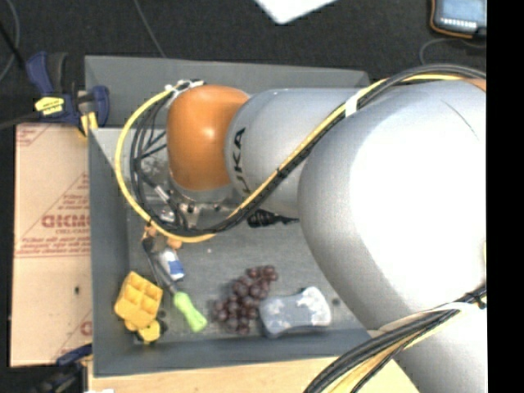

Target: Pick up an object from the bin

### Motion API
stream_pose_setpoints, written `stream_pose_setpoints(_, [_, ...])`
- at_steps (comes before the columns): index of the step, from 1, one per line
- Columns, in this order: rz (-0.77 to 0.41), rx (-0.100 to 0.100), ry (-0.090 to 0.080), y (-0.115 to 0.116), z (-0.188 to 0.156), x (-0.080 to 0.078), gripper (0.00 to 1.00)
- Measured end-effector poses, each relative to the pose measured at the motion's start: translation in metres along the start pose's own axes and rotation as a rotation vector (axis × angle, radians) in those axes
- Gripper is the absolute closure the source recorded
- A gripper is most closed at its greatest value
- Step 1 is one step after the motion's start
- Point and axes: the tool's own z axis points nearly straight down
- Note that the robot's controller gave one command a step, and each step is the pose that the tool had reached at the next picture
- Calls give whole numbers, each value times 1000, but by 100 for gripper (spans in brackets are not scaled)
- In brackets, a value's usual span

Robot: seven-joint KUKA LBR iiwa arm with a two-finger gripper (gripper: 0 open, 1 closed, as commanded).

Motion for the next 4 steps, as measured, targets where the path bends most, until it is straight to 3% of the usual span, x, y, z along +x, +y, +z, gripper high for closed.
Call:
stream_pose_setpoints(1, [-20,-4,-5,-10,-62,-7,100])
stream_pose_setpoints(2, [-27,-10,-13,-16,-89,-19,100])
stream_pose_setpoints(3, [-11,-5,-7,-28,-80,-27,100])
stream_pose_setpoints(4, [-4,-7,-8,-30,-118,-24,100])
